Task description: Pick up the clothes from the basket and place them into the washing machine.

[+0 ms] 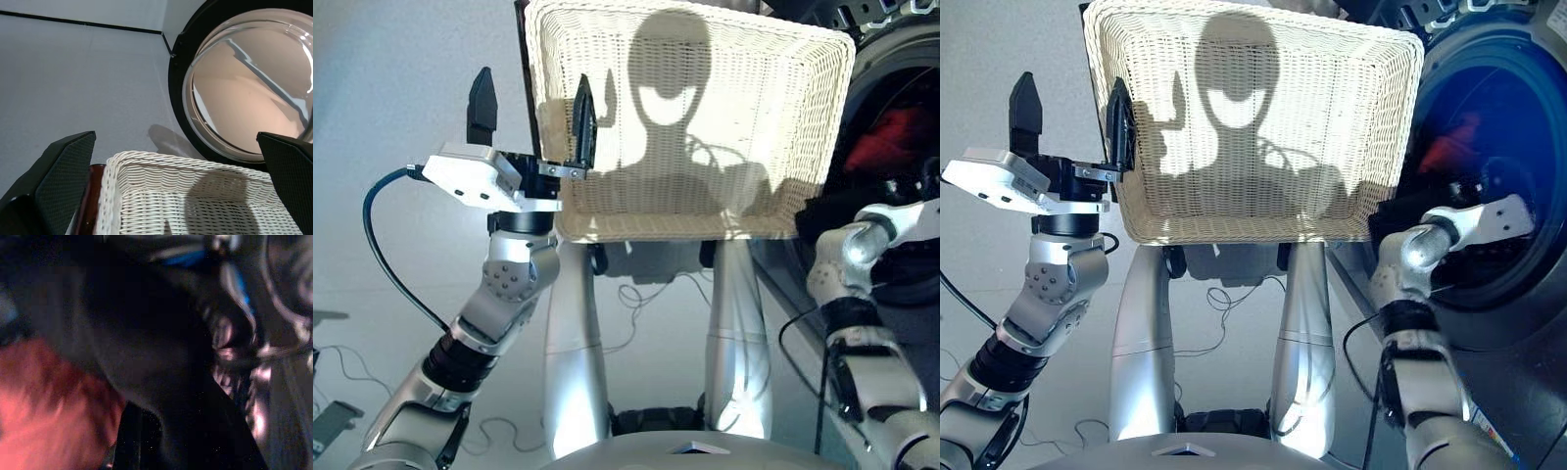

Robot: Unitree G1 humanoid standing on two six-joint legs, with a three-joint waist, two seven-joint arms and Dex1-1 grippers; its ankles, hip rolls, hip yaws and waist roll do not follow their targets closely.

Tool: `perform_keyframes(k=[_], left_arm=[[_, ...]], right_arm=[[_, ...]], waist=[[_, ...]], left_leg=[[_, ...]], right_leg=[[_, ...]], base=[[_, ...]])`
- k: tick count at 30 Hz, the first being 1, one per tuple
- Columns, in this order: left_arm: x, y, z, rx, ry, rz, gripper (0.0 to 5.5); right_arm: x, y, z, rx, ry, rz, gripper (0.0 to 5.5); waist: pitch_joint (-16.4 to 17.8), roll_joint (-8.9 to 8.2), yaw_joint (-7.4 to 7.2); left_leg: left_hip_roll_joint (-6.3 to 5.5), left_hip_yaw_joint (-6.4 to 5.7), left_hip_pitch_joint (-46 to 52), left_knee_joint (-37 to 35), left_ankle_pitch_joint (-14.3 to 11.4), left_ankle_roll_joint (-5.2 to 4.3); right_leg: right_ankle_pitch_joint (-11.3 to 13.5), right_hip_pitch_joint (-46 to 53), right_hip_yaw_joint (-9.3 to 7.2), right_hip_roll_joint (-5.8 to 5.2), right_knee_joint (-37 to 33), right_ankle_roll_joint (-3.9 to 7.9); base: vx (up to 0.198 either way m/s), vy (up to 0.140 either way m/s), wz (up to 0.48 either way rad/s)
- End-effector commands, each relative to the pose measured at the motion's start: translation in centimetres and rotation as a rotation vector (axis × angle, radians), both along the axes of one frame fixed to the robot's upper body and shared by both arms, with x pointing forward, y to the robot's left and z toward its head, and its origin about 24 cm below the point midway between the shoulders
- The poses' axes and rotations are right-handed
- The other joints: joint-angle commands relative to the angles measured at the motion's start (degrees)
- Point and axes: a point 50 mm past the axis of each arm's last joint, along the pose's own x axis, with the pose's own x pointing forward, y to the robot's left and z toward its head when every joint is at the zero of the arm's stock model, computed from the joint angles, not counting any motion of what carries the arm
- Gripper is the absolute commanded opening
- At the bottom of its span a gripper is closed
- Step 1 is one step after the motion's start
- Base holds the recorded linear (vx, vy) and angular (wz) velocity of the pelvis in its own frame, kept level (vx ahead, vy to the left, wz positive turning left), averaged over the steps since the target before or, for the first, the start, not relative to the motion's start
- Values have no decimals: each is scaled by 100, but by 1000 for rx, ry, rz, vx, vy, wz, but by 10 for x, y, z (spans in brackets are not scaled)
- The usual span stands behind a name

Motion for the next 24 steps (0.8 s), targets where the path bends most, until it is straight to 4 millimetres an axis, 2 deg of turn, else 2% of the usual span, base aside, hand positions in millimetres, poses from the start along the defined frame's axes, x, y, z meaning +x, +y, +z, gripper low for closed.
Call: perform_keyframes(k=[1,6,9,13,14,15,16,21,24], left_arm=[[-23,-9,18,7,-138,-126,550],[-23,-11,17,63,-122,-143,550],[-23,-10,16,88,-120,-140,550],[-25,-10,17,94,-129,-141,550],[-25,-10,17,98,-130,-143,550],[-25,-10,17,104,-130,-143,550],[-25,-11,17,107,-128,-151,550],[-25,-11,18,98,-123,-166,550],[-24,-11,19,77,-122,-166,550]], right_arm=[[-28,-59,35,-24,-8,-117,0],[-41,-88,55,-33,86,-137,0],[-44,-95,73,-84,115,-146,0],[-46,-99,84,-134,162,-153,0],[-46,-99,83,-146,189,-155,65],[-47,-101,81,-137,207,-148,498],[-48,-102,77,-100,199,-137,550],[-44,-99,67,-55,162,-101,550],[-29,-83,53,-60,137,-21,550]], waist=[[-87,240,91],[-87,283,162],[-87,299,180],[-87,322,193],[-87,327,186],[-87,332,179],[-87,342,176],[-87,340,163],[-87,311,132]], left_leg=[[-7,23,364,-202,-172,-208],[0,16,317,-149,-164,-227],[8,20,296,-135,-162,-235],[14,27,298,-145,-150,-237],[16,34,301,-147,-145,-237],[20,36,310,-155,-146,-236],[27,39,318,-162,-145,-236],[30,45,354,-205,-141,-245],[39,48,355,-218,-136,-245]], right_leg=[[-53,56,-100,196,-75,-203],[-35,31,-123,164,-51,-200],[-27,3,-142,151,-23,-199],[-28,-2,-150,152,-20,-196],[-29,3,-154,153,-21,-196],[-32,4,-157,154,-17,-196],[-41,3,-158,156,-5,-194],[-60,31,-165,173,-29,-201],[-54,45,-162,191,-67,-214]], base=[[0,0,0],[0,0,0],[0,0,0],[0,0,0],[0,0,0],[0,0,0],[0,0,0],[0,0,0],[0,0,0]])
